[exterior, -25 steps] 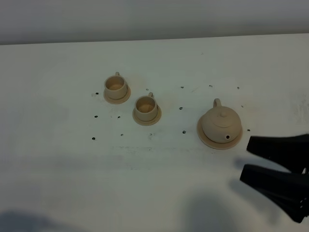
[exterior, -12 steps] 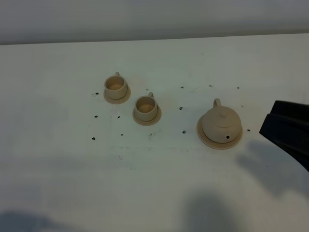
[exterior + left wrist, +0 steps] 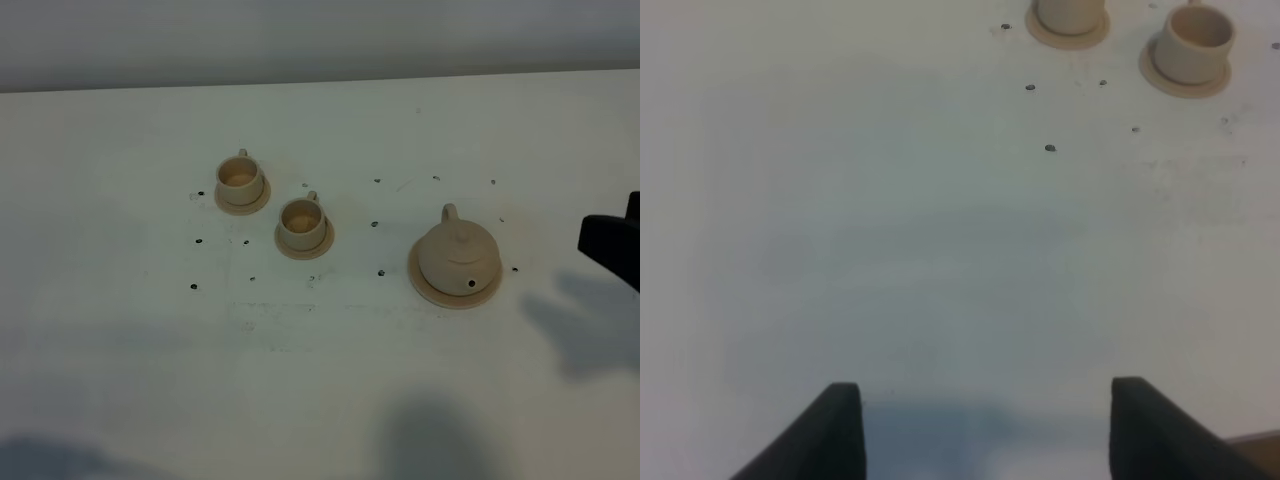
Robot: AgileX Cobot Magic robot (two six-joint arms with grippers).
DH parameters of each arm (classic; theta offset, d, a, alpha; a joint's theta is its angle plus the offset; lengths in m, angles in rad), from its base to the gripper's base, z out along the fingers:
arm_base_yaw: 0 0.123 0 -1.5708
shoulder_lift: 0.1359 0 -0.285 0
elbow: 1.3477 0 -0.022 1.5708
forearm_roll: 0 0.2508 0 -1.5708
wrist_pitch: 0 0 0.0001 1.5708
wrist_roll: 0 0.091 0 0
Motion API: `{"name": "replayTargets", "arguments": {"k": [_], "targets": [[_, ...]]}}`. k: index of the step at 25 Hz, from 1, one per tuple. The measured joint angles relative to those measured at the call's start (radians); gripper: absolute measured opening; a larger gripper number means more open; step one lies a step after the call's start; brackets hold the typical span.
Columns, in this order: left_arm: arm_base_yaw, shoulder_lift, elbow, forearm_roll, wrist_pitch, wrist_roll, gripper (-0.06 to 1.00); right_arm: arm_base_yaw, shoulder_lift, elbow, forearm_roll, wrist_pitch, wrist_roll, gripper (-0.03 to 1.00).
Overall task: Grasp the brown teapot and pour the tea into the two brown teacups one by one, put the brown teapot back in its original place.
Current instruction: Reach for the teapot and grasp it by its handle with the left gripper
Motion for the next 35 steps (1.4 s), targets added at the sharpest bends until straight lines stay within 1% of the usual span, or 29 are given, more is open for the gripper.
{"name": "replayTargets", "arguments": {"k": [5,9,12,14,18,19,21,25,30,33,35], "targets": [[0.000,0.000,0.000,0.000,0.000,0.000,0.50,0.000,0.112,-0.054,-0.066,0.007,0.021,0.48],[0.000,0.000,0.000,0.000,0.000,0.000,0.50,0.000,0.246,-0.100,-0.097,0.037,-0.003,0.40],[0.000,0.000,0.000,0.000,0.000,0.000,0.50,0.000,0.343,-0.157,-0.098,0.043,-0.050,0.31],[0.000,0.000,0.000,0.000,0.000,0.000,0.50,0.000,0.405,-0.207,-0.097,0.043,-0.066,0.23],[0.000,0.000,0.000,0.000,0.000,0.000,0.50,0.001,0.518,-0.305,-0.097,0.058,-0.046,0.04],[0.000,0.000,0.000,0.000,0.000,0.000,0.50,0.010,0.544,-0.324,-0.098,0.066,-0.036,0.02],[0.000,0.000,0.000,0.000,0.000,0.000,0.50,0.044,0.590,-0.367,-0.118,0.082,-0.015,0.00],[0.000,0.000,0.000,0.000,0.000,0.000,0.50,0.181,0.686,-0.450,-0.222,0.079,0.103,-0.01],[0.000,0.000,0.000,0.000,0.000,0.000,0.50,0.347,0.814,-0.554,-0.428,0.003,0.348,-0.01],[0.000,0.000,0.000,0.000,0.000,0.000,0.50,0.406,0.888,-0.621,-0.538,-0.032,0.472,-0.01],[0.000,0.000,0.000,0.000,0.000,0.000,0.50,0.424,0.942,-0.663,-0.595,-0.038,0.540,-0.01]]}}
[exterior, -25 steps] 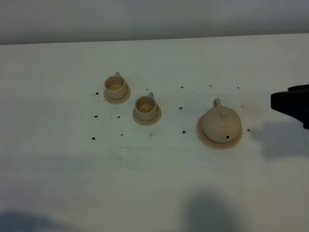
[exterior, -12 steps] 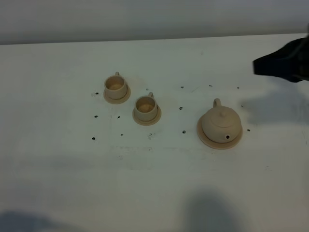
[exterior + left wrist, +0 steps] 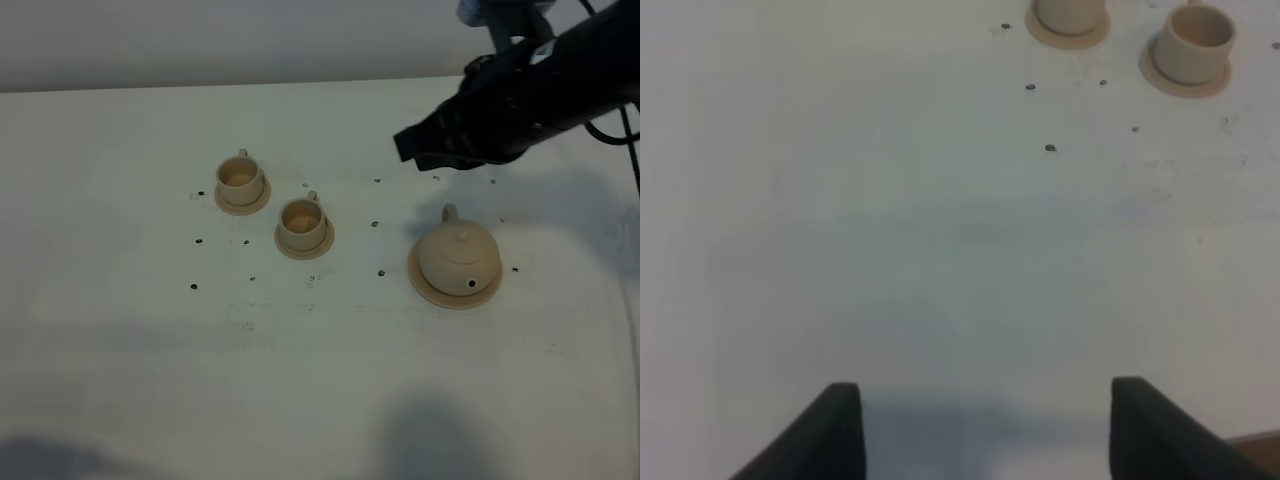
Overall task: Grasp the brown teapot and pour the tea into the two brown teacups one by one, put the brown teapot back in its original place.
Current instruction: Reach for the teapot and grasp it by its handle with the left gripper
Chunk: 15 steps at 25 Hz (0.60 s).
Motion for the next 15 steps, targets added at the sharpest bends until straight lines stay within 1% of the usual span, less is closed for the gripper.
{"name": "replayTargets", "arguments": {"k": [2,5,11,15], "targets": [[0.000,0.000,0.000,0.000,0.000,0.000,0.50,0.004,0.052,-0.040,-0.041,-0.001,0.060,-0.01],[0.000,0.000,0.000,0.000,0.000,0.000,0.50,0.004,0.139,-0.104,-0.068,0.010,0.107,-0.01],[0.000,0.000,0.000,0.000,0.000,0.000,0.50,0.004,0.307,-0.221,-0.125,0.052,0.148,-0.01],[0.000,0.000,0.000,0.000,0.000,0.000,0.50,0.007,0.364,-0.257,-0.205,0.056,0.185,-0.01]]}}
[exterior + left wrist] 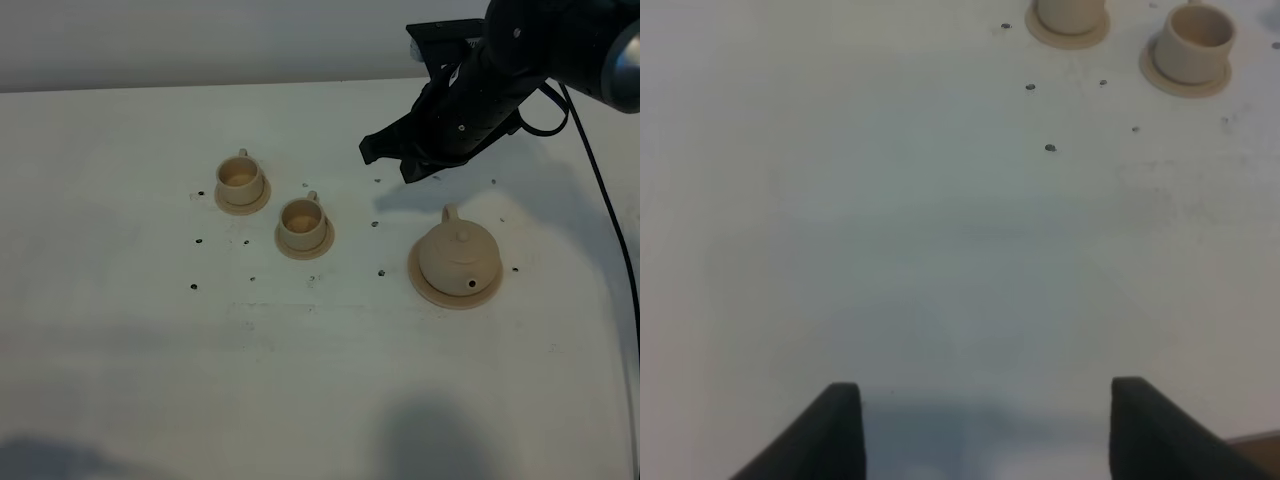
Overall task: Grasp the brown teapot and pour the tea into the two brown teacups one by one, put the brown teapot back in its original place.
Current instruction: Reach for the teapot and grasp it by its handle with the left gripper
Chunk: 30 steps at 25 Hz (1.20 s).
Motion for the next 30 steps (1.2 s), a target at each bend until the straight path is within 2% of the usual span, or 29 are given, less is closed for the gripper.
{"name": "replayTargets", "arguments": {"k": [9,30], "targets": [[0.000,0.000,0.000,0.000,0.000,-0.002,0.50,0.025,0.020,-0.002,-0.197,-0.022,0.104,-0.01],[0.000,0.000,0.000,0.000,0.000,-0.003,0.50,0.026,0.143,-0.003,-0.180,-0.063,0.103,-0.01]]}}
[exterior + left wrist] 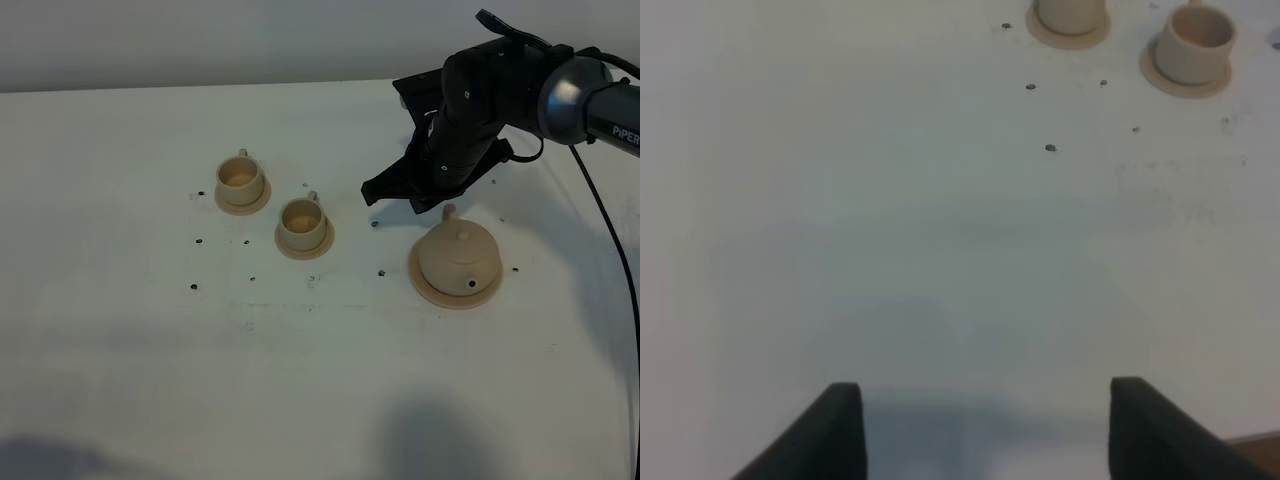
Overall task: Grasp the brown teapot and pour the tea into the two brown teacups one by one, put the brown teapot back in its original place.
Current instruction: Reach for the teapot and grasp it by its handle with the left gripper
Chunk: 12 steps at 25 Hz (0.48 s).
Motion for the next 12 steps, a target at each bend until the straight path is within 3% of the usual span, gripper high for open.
{"name": "replayTargets", "arguments": {"k": [12], "targets": [[0.000,0.000,0.000,0.000,0.000,0.000,0.50,0.000,0.015,0.000,-0.111,-0.001,0.021,-0.01]]}}
